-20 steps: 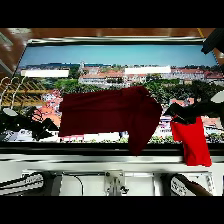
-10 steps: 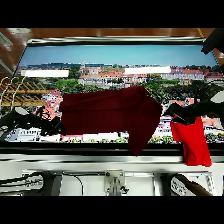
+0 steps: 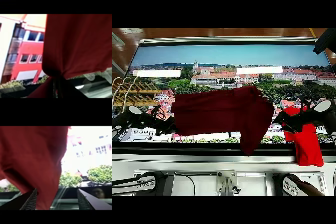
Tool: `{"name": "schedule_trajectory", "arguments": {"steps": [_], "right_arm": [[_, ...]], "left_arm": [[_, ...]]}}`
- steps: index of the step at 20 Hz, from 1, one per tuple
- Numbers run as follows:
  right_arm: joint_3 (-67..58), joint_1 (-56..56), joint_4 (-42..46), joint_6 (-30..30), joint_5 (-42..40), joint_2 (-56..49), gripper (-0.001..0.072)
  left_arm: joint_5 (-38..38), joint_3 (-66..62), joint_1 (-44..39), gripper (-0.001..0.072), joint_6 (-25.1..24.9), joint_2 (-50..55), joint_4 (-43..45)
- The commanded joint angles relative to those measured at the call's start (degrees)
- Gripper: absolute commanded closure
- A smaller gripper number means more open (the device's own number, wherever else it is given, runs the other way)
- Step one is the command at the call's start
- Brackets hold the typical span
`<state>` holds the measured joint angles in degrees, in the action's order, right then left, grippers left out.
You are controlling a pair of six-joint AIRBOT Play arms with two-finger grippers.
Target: Fold the shirts.
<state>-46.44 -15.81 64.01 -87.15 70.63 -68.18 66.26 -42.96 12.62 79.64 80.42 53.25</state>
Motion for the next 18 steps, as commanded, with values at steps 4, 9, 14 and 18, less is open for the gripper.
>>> {"name": "schedule_trajectory", "arguments": {"steps": [4,9,14,18], "right_arm": [[4.52,-0.02,-5.18,1.33,-12.79,-2.23,0.0101],[4.52,3.15,-7.80,5.01,-15.74,-8.17,0.0102],[3.96,10.14,-3.65,1.88,-21.79,-9.09,0.0542],[-2.05,10.34,-5.16,6.69,-16.15,-6.88,0.0654]], "left_arm": [[1.46,-0.07,0.04,0.0676,-1.20,-6.01,-0.39],[1.51,-0.07,0.02,0.0676,-2.05,-8.22,-0.42],[1.49,-0.44,0.04,0.0676,-3.32,-8.26,-0.39],[1.53,-7.69,-0.02,0.0677,-4.90,-9.70,-0.39]]}}
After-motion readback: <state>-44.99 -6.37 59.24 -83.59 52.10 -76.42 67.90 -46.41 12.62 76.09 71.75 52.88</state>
